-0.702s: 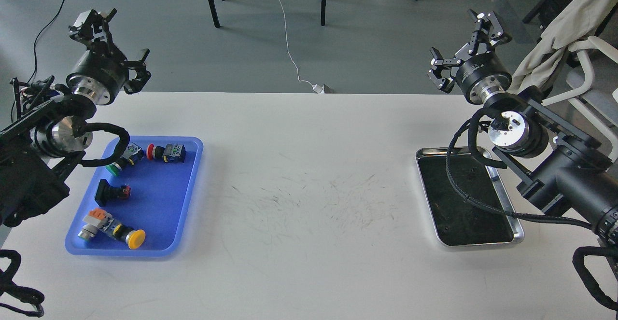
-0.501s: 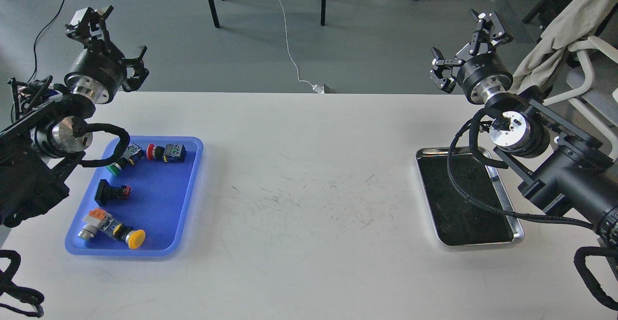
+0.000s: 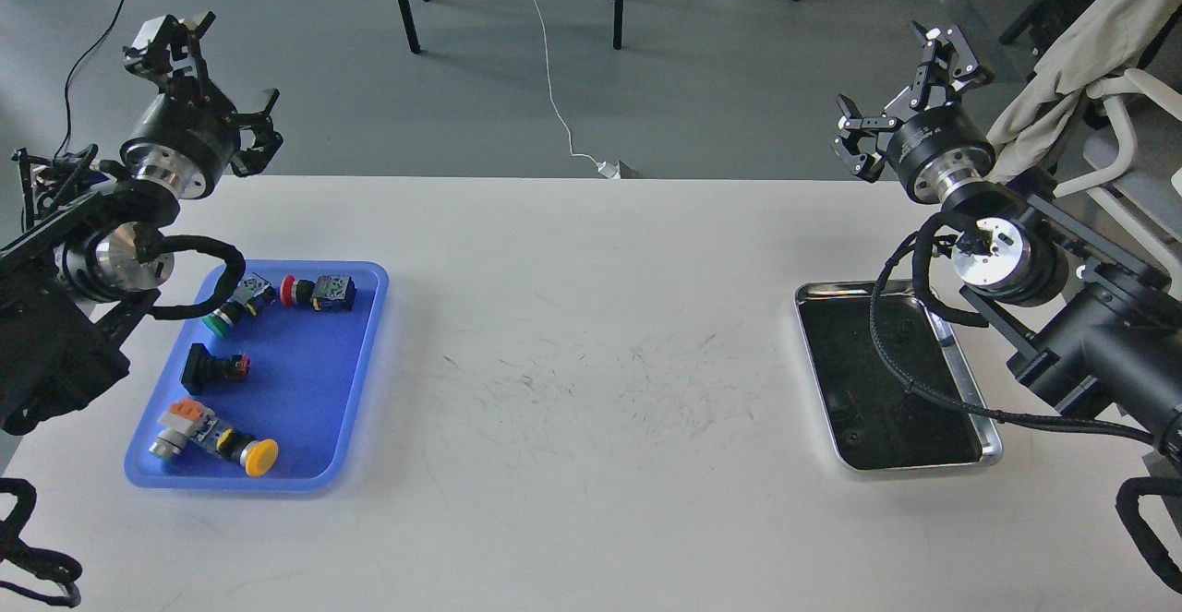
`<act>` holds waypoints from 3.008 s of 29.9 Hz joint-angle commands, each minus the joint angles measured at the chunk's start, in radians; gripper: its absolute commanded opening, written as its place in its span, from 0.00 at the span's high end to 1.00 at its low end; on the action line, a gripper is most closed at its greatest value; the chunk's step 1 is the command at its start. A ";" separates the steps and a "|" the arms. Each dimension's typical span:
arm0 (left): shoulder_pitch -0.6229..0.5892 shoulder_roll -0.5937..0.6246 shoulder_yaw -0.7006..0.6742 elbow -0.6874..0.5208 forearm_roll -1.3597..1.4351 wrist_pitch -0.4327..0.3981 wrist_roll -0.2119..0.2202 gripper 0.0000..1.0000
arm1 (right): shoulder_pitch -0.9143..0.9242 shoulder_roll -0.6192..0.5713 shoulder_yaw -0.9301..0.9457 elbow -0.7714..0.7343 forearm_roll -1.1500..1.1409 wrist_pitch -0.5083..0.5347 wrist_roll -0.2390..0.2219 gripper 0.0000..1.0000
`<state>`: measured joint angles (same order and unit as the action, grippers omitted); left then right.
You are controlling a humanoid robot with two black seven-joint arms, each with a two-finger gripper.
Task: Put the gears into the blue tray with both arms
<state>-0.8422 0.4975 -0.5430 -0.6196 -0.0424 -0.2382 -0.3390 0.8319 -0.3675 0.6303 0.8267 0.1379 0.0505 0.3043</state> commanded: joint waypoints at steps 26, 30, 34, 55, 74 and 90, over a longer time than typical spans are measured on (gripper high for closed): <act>0.000 -0.017 0.011 0.020 0.009 0.017 -0.003 0.02 | -0.013 -0.022 -0.004 -0.001 -0.011 -0.017 0.019 0.00; 0.003 -0.017 0.011 0.020 0.010 0.014 -0.005 0.02 | -0.013 -0.027 -0.020 0.000 -0.011 -0.018 0.019 0.00; 0.003 -0.017 0.011 0.020 0.010 0.013 -0.005 0.02 | -0.007 -0.067 -0.069 0.009 -0.011 -0.021 0.015 0.00; 0.005 -0.017 0.011 0.037 0.009 0.010 -0.008 0.02 | 0.079 -0.369 -0.398 0.204 -0.222 -0.023 -0.020 0.00; 0.011 -0.023 0.011 0.038 0.009 0.003 -0.009 0.02 | 0.249 -0.458 -0.661 0.285 -0.425 0.058 -0.017 0.00; 0.009 -0.016 0.011 0.040 0.009 -0.007 -0.009 0.02 | 0.437 -0.542 -0.867 0.313 -0.935 0.110 -0.027 0.01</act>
<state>-0.8336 0.4798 -0.5322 -0.5790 -0.0338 -0.2424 -0.3483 1.2539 -0.8856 -0.2329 1.1353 -0.7070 0.1210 0.2766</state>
